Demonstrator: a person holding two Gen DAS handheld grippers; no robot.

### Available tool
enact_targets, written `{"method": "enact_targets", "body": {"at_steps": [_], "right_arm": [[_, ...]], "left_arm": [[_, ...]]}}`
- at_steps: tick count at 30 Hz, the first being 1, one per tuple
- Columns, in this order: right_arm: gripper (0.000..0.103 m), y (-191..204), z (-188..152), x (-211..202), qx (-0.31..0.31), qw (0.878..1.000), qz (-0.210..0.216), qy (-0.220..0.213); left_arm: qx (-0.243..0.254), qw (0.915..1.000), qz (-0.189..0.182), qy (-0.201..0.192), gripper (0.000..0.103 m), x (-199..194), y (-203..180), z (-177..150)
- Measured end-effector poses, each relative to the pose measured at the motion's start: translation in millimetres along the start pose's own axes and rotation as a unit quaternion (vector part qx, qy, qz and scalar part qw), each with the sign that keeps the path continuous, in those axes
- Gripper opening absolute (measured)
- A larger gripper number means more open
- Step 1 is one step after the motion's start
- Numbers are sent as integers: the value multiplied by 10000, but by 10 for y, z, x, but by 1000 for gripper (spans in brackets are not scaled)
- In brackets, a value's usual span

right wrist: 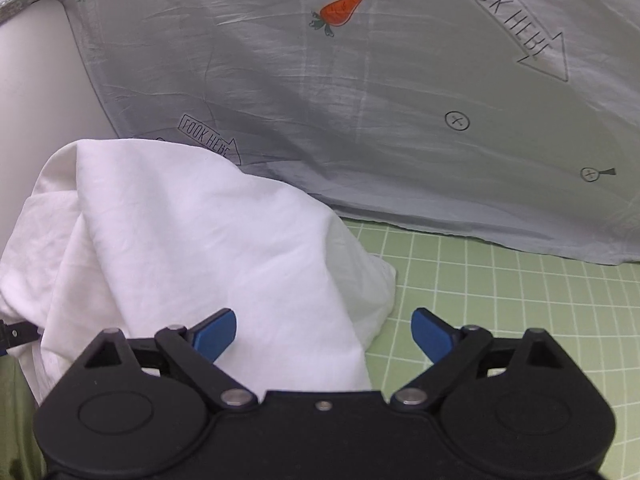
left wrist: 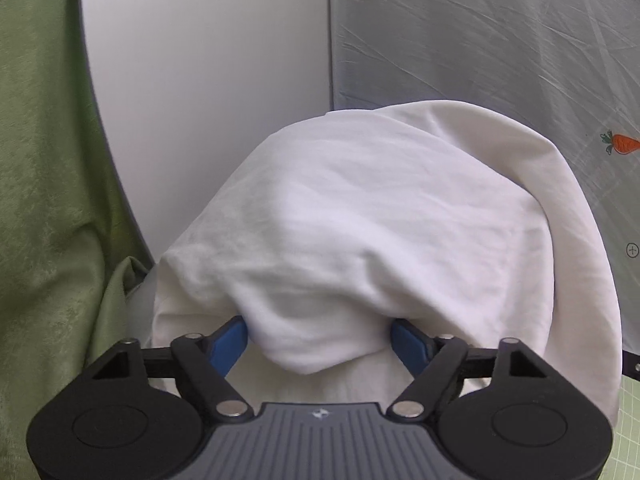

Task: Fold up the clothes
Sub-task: 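Reach into the white cloth on the heap and close both grippers on it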

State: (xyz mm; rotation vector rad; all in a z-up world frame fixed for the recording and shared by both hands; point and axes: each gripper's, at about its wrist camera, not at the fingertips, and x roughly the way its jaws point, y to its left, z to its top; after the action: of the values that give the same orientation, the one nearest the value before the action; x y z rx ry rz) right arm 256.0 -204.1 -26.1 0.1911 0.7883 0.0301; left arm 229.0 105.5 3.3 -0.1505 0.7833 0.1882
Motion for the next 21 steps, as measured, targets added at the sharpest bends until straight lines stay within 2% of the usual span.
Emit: {"method": "enact_targets", "body": {"at_steps": [1, 4, 5, 6, 7, 8, 9, 12, 17, 21], "right_arm": [[83, 6, 18, 89, 19, 10000, 1, 49], [58, -7, 10, 162, 8, 10000, 73, 68], [38, -18, -5, 147, -10, 9999, 111, 48], [26, -29, -21, 132, -28, 9999, 148, 28], [19, -40, -36, 117, -46, 9998, 186, 8], [8, -50, -51, 102, -64, 9997, 224, -11], [5, -61, -66, 87, -82, 9996, 262, -31], [2, -147, -128, -115, -20, 9992, 340, -230], [1, -633, -462, -684, 139, 9971, -493, -555], [1, -1028, -735, -1139, 263, 9894, -1176, -805]], "left_arm": [[86, 10000, -38, -5, 65, 22, -23, 4], [168, 9997, -170, -13, 50, 26, -52, 7], [189, 9996, -212, -40, 41, 5, -66, -3], [221, 9994, -255, -72, 33, -20, -84, -17], [273, 9993, -236, -123, 31, -51, -104, -28], [358, 9990, -193, -187, 26, -86, -127, -40], [432, 9986, -160, -248, 20, -123, -145, -54], [433, 9983, -143, -357, 12, -239, -158, -100], [443, 9975, -242, -502, 5, -557, -217, -256], [610, 9961, -473, -422, 4, -818, -382, -519]]}}
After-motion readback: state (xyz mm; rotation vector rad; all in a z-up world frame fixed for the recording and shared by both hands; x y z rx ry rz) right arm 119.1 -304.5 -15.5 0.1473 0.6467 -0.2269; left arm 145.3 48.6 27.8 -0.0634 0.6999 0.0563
